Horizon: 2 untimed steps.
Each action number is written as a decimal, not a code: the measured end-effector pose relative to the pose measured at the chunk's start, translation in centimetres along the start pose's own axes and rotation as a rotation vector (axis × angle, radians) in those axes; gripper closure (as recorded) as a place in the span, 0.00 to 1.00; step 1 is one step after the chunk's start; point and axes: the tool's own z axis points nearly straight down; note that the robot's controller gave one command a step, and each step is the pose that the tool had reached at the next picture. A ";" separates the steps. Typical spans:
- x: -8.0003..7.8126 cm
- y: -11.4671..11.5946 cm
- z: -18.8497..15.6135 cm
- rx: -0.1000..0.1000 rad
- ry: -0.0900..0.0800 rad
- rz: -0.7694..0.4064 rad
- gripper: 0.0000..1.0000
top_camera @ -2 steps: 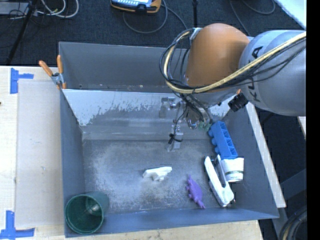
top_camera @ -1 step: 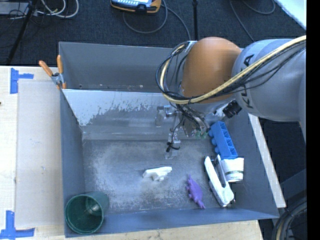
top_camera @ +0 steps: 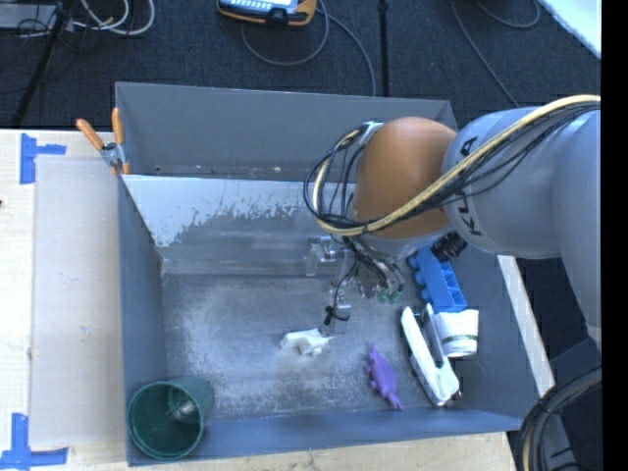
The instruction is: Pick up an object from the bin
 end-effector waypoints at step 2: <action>1.8 -1.1 4.9 -0.002 0.000 -0.102 0.00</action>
Offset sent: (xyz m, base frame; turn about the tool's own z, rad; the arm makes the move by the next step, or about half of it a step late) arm -0.0264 -0.0143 -0.0583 -0.2347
